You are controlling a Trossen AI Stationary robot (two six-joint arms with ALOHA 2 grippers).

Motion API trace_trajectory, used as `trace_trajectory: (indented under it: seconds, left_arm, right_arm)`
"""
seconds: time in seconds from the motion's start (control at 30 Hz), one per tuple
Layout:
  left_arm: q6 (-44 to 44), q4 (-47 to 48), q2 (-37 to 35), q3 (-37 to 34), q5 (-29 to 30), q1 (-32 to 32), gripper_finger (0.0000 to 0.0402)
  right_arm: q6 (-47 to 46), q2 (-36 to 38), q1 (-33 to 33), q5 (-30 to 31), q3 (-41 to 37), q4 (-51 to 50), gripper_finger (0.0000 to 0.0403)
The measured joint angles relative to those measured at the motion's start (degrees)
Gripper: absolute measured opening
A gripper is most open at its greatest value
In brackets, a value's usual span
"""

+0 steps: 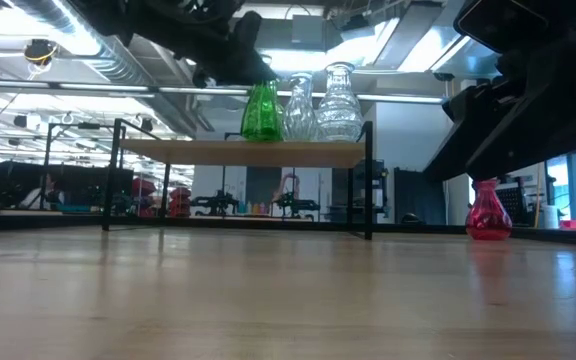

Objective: Sort vases onto shelf
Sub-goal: Put the green vase aligned with the other green vases on the shelf

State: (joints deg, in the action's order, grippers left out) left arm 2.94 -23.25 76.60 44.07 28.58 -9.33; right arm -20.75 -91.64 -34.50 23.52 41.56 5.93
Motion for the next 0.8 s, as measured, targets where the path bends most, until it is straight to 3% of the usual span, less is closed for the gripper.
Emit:
trace_trajectory:
  seconds: [0.8]
  left_arm:
    - [-0.07, 0.02, 0.00, 0.00, -2.49, -1.95, 0.0122]
  right_arm:
    - [0.00, 0.00, 0.00, 0.05, 0.00, 0.02, 0.0253]
